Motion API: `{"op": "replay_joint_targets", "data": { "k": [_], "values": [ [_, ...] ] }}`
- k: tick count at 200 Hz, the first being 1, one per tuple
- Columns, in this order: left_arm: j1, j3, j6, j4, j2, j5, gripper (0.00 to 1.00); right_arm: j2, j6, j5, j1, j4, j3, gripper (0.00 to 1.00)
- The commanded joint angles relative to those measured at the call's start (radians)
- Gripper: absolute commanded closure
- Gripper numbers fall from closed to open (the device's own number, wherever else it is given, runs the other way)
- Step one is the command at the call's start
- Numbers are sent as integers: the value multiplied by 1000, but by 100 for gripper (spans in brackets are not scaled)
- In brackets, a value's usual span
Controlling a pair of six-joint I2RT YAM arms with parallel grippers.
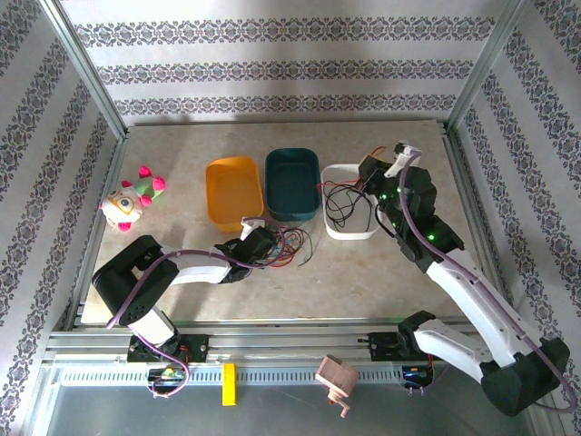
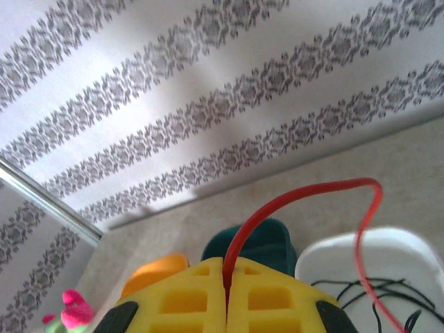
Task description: Untangle the cables
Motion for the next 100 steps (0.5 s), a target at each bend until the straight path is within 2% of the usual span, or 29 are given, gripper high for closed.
{"op": "replay_joint_targets", "data": {
  "k": [1, 45, 100],
  "values": [
    [16, -20, 11, -60, 31, 37, 100, -21, -50, -18, -12, 32, 17, 100],
    [16, -17, 7, -58, 36, 40, 100, 39, -103, -83, -21, 53, 85, 100],
    [15, -29, 3, -54, 3, 46, 100, 371, -148, -230, -23, 53, 273, 100]
  ]
}}
